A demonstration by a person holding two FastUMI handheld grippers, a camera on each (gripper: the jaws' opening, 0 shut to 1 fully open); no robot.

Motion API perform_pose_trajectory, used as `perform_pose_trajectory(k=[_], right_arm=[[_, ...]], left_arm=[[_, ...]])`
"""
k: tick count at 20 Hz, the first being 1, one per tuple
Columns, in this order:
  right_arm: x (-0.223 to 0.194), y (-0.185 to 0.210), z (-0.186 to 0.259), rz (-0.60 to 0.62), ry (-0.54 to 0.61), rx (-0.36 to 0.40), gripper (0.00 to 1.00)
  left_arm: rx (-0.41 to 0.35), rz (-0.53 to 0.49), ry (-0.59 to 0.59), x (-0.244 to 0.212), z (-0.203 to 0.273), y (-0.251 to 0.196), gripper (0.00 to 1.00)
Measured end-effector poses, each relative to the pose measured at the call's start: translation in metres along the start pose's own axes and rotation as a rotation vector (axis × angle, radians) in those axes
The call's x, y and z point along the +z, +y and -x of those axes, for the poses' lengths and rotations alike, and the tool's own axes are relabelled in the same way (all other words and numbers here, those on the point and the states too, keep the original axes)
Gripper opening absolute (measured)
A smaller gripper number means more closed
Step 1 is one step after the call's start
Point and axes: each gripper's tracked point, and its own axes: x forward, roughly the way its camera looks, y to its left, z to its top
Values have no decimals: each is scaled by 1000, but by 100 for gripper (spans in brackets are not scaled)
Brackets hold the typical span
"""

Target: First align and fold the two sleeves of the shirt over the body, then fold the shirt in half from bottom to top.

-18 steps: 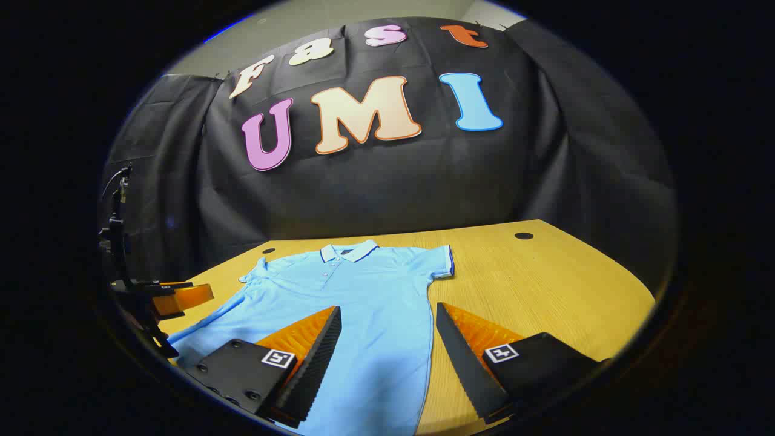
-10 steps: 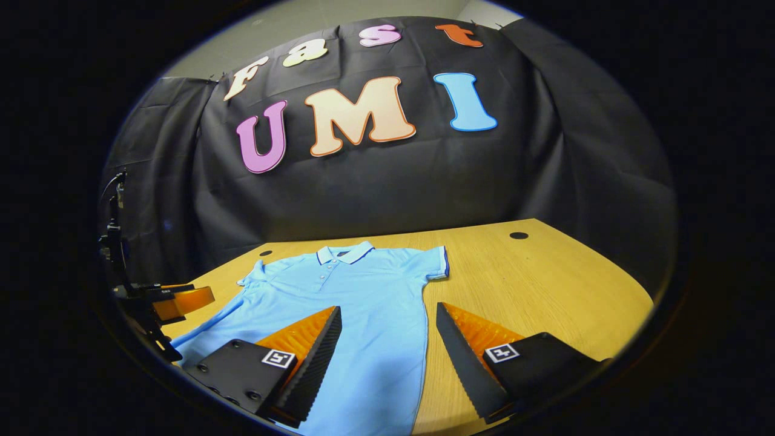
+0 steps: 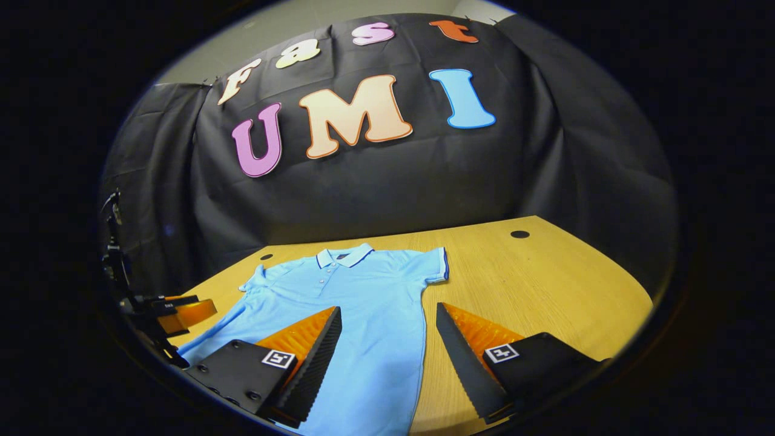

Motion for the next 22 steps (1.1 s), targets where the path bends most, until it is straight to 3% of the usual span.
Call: perform_pose_trajectory(k=[6, 12, 13, 14, 16, 22], right_arm=[[34, -5, -34, 44, 62, 9, 94], [64, -20, -103, 46, 168, -10, 97], [64, -22, -116, 40, 192, -19, 94], [65, -26, -130, 44, 218, -24, 97], [67, -40, -155, 79, 261, -65, 94], [48, -65, -221, 83, 378, -130, 97]], left_arm=[[9, -1, 0, -2, 8, 10, 95], [15, 14, 1, -8, 14, 20, 95], [17, 15, 2, -8, 15, 22, 95], [20, 15, 3, -9, 15, 25, 95], [19, 19, 6, -11, 15, 27, 95], [36, 29, 19, -15, 12, 41, 95]])
